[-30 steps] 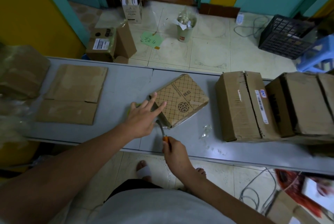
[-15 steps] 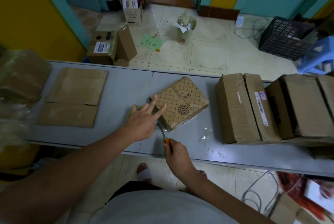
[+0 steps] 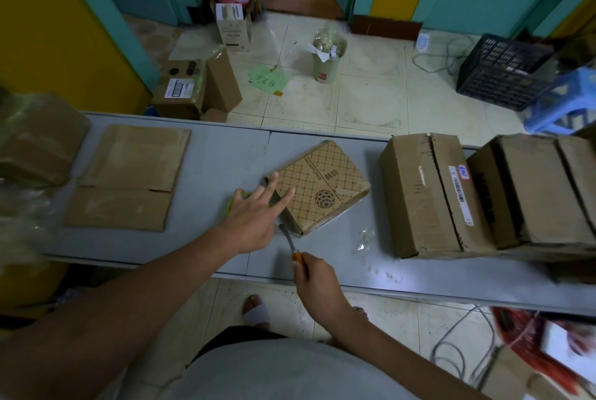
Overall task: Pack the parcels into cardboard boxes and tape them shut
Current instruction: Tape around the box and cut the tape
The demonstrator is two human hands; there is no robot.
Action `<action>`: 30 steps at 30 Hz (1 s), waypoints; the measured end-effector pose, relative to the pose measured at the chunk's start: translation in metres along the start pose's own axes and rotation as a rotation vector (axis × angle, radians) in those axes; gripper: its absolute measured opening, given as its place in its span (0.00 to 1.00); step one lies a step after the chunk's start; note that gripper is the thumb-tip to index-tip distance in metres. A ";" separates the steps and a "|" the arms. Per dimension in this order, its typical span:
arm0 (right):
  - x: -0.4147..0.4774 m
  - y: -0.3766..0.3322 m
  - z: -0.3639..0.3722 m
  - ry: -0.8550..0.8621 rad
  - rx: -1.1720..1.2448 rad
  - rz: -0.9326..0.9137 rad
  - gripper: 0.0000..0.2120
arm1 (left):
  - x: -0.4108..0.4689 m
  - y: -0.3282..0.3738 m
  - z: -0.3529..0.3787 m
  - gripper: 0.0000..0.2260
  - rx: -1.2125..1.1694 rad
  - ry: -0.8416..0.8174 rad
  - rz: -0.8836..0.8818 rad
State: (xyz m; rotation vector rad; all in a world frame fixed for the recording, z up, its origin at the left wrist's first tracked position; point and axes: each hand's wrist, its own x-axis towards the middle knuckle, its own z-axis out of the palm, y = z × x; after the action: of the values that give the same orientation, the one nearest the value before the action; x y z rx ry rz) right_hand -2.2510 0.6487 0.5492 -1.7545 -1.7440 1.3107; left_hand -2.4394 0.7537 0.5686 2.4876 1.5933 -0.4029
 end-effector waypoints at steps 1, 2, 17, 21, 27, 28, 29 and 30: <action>0.003 -0.002 0.000 0.002 -0.004 0.005 0.12 | 0.000 0.000 0.001 0.43 0.003 0.002 0.000; 0.006 -0.004 0.000 0.002 -0.009 0.012 0.12 | 0.001 0.000 0.001 0.43 0.007 0.005 0.000; 0.002 -0.004 -0.002 0.005 0.016 0.033 0.14 | -0.001 0.004 -0.003 0.42 0.027 -0.011 -0.006; 0.003 -0.007 -0.004 -0.001 -0.009 0.043 0.14 | 0.000 0.003 -0.004 0.41 0.014 -0.017 -0.002; 0.005 -0.007 -0.009 -0.031 -0.001 0.074 0.15 | -0.001 0.005 -0.005 0.41 0.014 -0.027 -0.004; 0.003 -0.006 -0.009 -0.025 0.001 0.072 0.16 | 0.000 0.005 -0.006 0.41 0.010 -0.029 -0.003; 0.001 -0.005 -0.009 -0.019 0.003 0.067 0.16 | 0.000 0.005 -0.006 0.41 0.012 -0.026 -0.001; 0.001 -0.005 -0.010 -0.021 0.004 0.063 0.16 | 0.000 0.005 -0.006 0.41 0.017 -0.024 0.001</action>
State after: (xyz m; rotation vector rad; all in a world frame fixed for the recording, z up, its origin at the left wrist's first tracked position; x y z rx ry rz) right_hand -2.2469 0.6544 0.5578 -1.8135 -1.7086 1.3615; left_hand -2.4345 0.7533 0.5744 2.4866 1.5858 -0.4468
